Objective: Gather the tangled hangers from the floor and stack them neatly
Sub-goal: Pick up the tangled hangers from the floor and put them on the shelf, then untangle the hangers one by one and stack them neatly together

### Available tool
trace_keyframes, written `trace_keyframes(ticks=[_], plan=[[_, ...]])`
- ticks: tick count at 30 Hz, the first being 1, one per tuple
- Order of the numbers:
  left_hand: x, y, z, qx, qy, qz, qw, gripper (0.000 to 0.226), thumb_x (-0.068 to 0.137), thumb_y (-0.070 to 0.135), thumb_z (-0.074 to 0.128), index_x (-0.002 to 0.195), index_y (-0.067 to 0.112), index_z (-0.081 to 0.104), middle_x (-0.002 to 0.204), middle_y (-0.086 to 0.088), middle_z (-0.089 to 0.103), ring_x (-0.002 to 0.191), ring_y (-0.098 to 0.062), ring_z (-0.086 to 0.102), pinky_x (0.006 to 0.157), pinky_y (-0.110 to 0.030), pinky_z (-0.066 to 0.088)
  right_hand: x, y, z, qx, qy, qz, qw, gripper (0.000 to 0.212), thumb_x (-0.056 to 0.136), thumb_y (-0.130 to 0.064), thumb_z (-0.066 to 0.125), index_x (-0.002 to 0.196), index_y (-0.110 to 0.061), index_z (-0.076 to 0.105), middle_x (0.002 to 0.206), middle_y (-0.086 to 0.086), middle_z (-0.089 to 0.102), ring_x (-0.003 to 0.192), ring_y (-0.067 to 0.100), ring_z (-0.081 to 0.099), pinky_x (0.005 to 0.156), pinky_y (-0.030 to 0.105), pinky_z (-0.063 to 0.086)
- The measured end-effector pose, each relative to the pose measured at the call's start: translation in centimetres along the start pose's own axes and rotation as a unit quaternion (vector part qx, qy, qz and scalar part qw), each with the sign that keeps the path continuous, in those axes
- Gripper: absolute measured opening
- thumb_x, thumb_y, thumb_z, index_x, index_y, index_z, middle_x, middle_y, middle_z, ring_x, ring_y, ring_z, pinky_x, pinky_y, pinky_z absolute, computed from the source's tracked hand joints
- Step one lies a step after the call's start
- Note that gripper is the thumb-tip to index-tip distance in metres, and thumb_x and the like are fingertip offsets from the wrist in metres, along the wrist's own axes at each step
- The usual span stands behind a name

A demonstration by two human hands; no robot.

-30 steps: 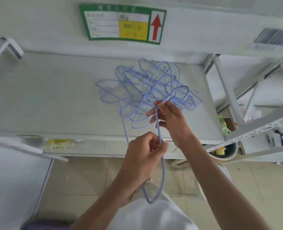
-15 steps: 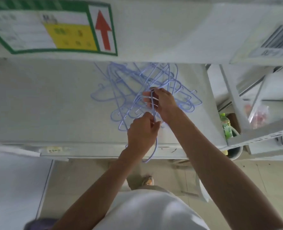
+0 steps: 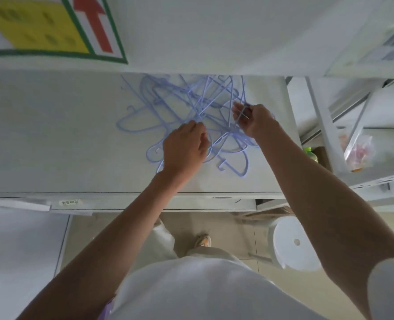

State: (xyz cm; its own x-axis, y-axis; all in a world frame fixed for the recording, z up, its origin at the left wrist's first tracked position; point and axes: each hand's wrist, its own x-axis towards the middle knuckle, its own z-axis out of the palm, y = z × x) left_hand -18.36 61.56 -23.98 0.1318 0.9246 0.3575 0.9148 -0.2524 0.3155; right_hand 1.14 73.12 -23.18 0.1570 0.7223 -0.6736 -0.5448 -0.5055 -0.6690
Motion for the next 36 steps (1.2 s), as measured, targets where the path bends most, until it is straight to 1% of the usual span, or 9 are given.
trace_keyframes(ticks=[2, 6, 8, 11, 16, 22, 26, 30, 36], plan=[[-0.6, -0.9, 0.4, 0.031, -0.009, -0.041, 0.999, 0.015, 0.089, 0.026, 0.053, 0.086, 0.018, 0.066, 0.085, -0.004, 0.067, 0.078, -0.03, 0.066, 0.064, -0.041, 0.05, 0.1, 0.2, -1.4, -0.021, 0.019, 0.006, 1.0, 0.027, 0.108, -0.006, 0.033, 0.093, -0.005, 0.055, 0.062, 0.009, 0.074, 0.065, 0.023, 0.068, 0.058, 0.031, 0.055], [-2.4, -2.6, 1.8, 0.052, -0.154, -0.085, 0.983, 0.029, 0.09, 0.024, 0.061, 0.115, 0.013, 0.066, 0.122, -0.011, 0.058, 0.106, -0.035, 0.06, 0.085, -0.047, 0.051, -0.1, 1.0, -3.3, -0.053, 0.032, 0.029, 0.998, 0.034, 0.107, -0.006, 0.032, 0.087, -0.003, 0.06, 0.055, 0.005, 0.072, 0.059, 0.018, 0.067, 0.06, 0.028, 0.054], [-3.4, -3.1, 2.0, 0.028, -0.14, -0.064, 0.988, 0.029, 0.088, 0.019, 0.063, 0.116, 0.014, 0.066, 0.125, -0.01, 0.056, 0.106, -0.034, 0.062, 0.084, -0.047, 0.052, 0.0, 0.8, -3.7, -0.03, 0.047, 0.017, 0.998, 0.032, 0.106, -0.006, 0.032, 0.087, -0.005, 0.059, 0.056, 0.006, 0.072, 0.061, 0.019, 0.068, 0.062, 0.028, 0.053], [-4.1, -3.5, 1.8, 0.031, -0.121, -0.036, 0.991, 0.023, 0.085, 0.014, 0.063, 0.108, 0.016, 0.065, 0.118, -0.009, 0.058, 0.096, -0.032, 0.066, 0.076, -0.046, 0.053, 0.4, 0.4, -4.3, -0.034, 0.067, -0.019, 0.997, 0.024, 0.104, -0.006, 0.035, 0.103, -0.005, 0.059, 0.07, 0.009, 0.074, 0.055, 0.019, 0.07, 0.058, 0.028, 0.055], [-4.4, -4.0, 0.3, 0.204, -0.136, 0.019, 0.969, 0.012, 0.085, 0.024, 0.056, 0.087, 0.015, 0.064, 0.096, -0.01, 0.061, 0.089, -0.034, 0.059, 0.079, -0.046, 0.043, 0.7, 0.5, -6.6, -0.037, 0.086, -0.045, 0.995, 0.018, 0.103, -0.008, 0.042, 0.114, -0.002, 0.055, 0.083, 0.012, 0.071, 0.063, 0.022, 0.067, 0.058, 0.028, 0.057], [-6.5, -5.9, -2.2, 0.286, -0.176, 0.039, 0.941, 0.021, 0.085, 0.029, 0.058, 0.076, 0.015, 0.071, 0.077, -0.007, 0.068, 0.077, -0.031, 0.064, 0.084, -0.044, 0.04, -0.1, 0.7, -8.3, -0.009, 0.043, -0.044, 0.998, 0.024, 0.101, -0.008, 0.037, 0.086, -0.002, 0.055, 0.097, 0.02, 0.068, 0.074, 0.029, 0.066, 0.074, 0.035, 0.057], [-3.7, -5.7, -2.0, 0.247, -0.177, -0.053, 0.951, 0.023, 0.092, 0.033, 0.056, 0.087, 0.013, 0.066, 0.077, -0.008, 0.072, 0.069, -0.03, 0.07, 0.077, -0.041, 0.045, -0.9, 1.2, -7.9, -0.009, 0.044, -0.06, 0.997, 0.015, 0.104, -0.009, 0.041, 0.101, 0.0, 0.052, 0.098, 0.023, 0.066, 0.078, 0.032, 0.065, 0.096, 0.043, 0.055], [0.8, -5.7, 0.4, 0.121, -0.215, -0.208, 0.947, 0.056, 0.097, 0.056, 0.052, 0.123, 0.007, 0.055, 0.116, -0.018, 0.071, 0.109, -0.037, 0.07, 0.087, -0.043, 0.052, -2.3, 2.1, -8.1, -0.004, 0.03, -0.071, 0.997, 0.014, 0.104, -0.005, 0.044, 0.1, 0.002, 0.056, 0.095, 0.022, 0.063, 0.079, 0.03, 0.064, 0.09, 0.039, 0.055], [3.0, -8.2, 2.1, -0.032, -0.223, -0.283, 0.932, 0.037, 0.097, 0.037, 0.053, 0.105, 0.006, 0.071, 0.111, -0.024, 0.072, 0.107, -0.041, 0.067, 0.084, -0.042, 0.053, -3.9, 3.7, -9.5, 0.093, -0.053, -0.016, 0.994, 0.015, 0.105, -0.006, 0.045, 0.095, -0.003, 0.057, 0.099, 0.023, 0.067, 0.089, 0.033, 0.068, 0.087, 0.038, 0.058]])
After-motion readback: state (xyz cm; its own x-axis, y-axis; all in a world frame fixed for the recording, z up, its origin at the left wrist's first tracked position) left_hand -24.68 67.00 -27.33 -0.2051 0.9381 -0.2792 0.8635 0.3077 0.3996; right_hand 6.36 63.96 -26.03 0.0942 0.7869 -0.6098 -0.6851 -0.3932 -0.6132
